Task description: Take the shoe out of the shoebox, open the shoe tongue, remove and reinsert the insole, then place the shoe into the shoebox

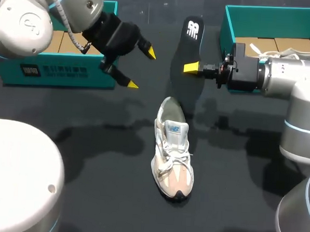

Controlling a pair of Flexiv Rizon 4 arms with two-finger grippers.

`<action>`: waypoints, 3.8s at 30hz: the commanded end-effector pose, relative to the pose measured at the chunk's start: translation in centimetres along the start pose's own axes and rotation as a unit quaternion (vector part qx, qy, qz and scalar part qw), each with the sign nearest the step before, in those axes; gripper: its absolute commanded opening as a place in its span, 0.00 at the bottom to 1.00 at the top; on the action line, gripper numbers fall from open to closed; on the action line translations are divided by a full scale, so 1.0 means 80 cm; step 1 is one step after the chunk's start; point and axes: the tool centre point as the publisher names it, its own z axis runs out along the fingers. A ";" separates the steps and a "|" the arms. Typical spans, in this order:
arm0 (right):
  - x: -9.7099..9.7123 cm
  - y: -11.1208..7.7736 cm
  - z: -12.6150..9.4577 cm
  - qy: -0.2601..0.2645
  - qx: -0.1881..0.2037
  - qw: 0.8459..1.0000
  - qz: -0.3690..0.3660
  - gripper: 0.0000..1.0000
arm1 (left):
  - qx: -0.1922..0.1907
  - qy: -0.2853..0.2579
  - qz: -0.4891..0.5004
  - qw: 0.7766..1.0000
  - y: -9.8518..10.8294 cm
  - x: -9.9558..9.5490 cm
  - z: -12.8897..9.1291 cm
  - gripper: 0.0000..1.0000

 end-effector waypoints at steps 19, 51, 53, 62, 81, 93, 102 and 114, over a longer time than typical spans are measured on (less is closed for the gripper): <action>-0.036 -0.006 0.008 0.011 -0.021 0.996 -0.087 0.00 | -0.024 0.054 -0.132 0.990 0.011 0.034 0.066 1.00; -0.067 -0.006 0.025 0.052 -0.039 0.985 -0.162 0.00 | 0.006 0.087 -0.173 0.981 0.041 0.078 0.142 1.00; -0.070 -0.008 0.025 0.058 -0.041 0.983 -0.171 0.00 | 0.003 0.084 -0.175 0.981 0.043 0.080 0.145 1.00; -0.077 -0.016 0.033 0.065 -0.033 0.976 -0.207 0.00 | -0.027 0.058 -0.206 0.977 0.051 0.080 0.153 1.00; -0.085 -0.015 0.035 0.070 -0.039 0.971 -0.225 0.00 | -0.032 0.071 -0.191 0.978 0.053 0.075 0.168 1.00; -0.093 -0.014 0.041 0.070 -0.035 0.967 -0.243 0.00 | -0.032 0.071 -0.196 0.977 0.059 0.079 0.174 1.00; -0.095 -0.011 0.038 0.072 -0.027 0.963 -0.258 0.00 | -0.033 0.074 -0.201 0.976 0.060 0.078 0.180 1.00; -0.097 -0.011 0.034 0.076 -0.025 0.958 -0.275 0.00 | -0.041 0.061 -0.219 0.973 0.064 0.079 0.177 1.00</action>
